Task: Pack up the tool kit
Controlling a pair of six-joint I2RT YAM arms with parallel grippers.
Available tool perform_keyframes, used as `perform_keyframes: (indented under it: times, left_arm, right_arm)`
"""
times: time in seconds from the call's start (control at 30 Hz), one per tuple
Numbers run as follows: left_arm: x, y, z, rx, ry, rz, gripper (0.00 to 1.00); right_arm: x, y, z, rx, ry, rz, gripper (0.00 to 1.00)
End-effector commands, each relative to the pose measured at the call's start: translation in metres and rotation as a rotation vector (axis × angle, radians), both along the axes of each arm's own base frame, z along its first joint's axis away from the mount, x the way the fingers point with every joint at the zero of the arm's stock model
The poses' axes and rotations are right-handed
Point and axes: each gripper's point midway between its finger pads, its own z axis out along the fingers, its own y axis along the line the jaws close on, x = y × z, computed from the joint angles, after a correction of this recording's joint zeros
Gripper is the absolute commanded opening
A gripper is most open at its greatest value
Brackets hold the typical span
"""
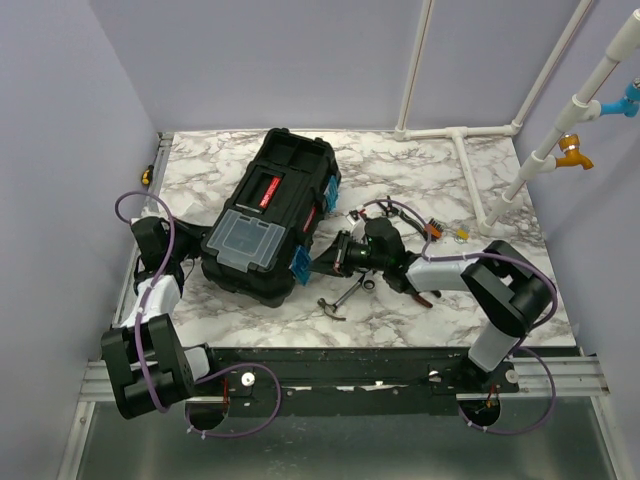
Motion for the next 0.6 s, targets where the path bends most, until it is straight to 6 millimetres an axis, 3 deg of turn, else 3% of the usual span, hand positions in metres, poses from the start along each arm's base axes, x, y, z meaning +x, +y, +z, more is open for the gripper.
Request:
perform_keyframes:
  times: [0.0, 0.57]
  left_arm:
    - [-0.075, -0.078, -0.069, -0.161, 0.282, -0.276, 0.00]
    - [-0.079, -0.106, -0.070, -0.173, 0.292, -0.328, 0.00]
  right_arm:
    - [0.023, 0.025, -0.014, -0.036, -0.034, -0.072, 0.01]
    - [0.039, 0.042, -0.017, -0.026, -0.035, -0.079, 0.01]
